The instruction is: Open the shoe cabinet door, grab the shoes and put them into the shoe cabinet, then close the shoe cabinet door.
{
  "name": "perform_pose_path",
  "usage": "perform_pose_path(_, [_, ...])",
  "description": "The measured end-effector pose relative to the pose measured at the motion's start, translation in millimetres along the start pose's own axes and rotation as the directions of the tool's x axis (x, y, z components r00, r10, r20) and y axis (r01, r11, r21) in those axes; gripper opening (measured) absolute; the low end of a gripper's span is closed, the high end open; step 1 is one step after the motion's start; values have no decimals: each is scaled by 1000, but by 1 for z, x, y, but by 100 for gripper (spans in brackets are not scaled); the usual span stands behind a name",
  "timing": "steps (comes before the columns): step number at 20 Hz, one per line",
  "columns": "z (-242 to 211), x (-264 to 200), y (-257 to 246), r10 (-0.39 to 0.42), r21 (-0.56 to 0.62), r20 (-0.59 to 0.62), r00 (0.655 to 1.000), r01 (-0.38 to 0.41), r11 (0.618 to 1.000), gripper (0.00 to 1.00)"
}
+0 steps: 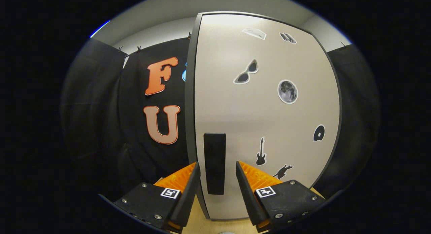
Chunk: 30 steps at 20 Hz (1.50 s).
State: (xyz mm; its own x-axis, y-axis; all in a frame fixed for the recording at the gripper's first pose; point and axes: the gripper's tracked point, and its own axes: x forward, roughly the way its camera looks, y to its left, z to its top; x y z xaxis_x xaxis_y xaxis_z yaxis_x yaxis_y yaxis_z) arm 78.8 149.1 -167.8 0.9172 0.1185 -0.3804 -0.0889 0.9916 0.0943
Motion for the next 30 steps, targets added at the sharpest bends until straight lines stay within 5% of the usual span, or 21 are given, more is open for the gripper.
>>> perform_pose_path(8, [-17,18,6,-61,33,-38,997,62,998,36])
perform_pose_path(15, [-17,-7,6,18,38,-37,999,-17,999,20])
perform_pose_path(21, [-18,-54,-8,76,43,-27,997,-75,996,19])
perform_pose_path(30, [-24,-112,-47,54,60,-25,998,-53,997,19])
